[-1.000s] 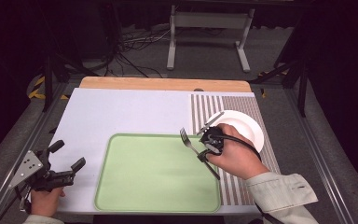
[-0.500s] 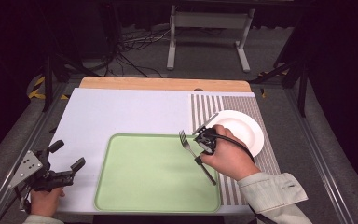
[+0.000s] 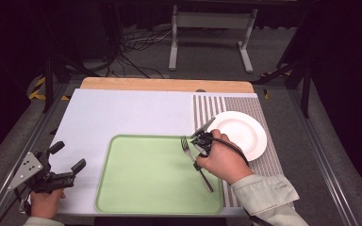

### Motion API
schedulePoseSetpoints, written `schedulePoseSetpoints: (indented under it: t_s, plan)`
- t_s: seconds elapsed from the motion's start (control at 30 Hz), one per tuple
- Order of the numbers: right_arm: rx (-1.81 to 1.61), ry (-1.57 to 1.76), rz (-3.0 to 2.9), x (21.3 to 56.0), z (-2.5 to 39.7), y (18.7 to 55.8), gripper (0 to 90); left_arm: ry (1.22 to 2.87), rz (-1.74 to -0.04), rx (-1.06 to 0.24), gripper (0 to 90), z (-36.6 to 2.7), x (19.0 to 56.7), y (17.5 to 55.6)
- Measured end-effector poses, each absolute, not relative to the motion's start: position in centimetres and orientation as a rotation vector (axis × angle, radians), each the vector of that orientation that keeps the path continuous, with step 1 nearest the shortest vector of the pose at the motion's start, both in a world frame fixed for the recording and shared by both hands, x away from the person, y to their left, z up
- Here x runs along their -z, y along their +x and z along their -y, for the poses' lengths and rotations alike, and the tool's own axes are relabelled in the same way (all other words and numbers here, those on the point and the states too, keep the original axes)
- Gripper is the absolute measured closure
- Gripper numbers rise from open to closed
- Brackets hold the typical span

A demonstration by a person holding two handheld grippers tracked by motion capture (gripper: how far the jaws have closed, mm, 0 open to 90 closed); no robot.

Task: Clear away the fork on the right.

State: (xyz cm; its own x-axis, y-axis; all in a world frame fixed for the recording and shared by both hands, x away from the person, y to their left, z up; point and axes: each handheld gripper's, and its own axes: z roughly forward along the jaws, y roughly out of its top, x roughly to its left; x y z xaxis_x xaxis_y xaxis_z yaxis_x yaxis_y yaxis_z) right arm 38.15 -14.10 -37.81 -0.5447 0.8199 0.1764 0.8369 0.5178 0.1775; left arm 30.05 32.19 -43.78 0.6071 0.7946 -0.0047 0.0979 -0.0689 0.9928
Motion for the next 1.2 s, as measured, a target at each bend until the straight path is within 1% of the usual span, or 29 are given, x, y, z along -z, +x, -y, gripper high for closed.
schedulePoseSetpoints:
  t_s: [0.57,1.2]
  plan:
    - [0.241,-1.540,2.610,39.8,14.0,38.6,84.9,1.558,-0.771,-0.678,1.9,-32.2,43.8,30.1]
    - [0.186,-1.544,2.596,40.9,14.0,38.8,84.6,1.559,-0.771,-0.676,1.9,-32.1,43.8,30.1]
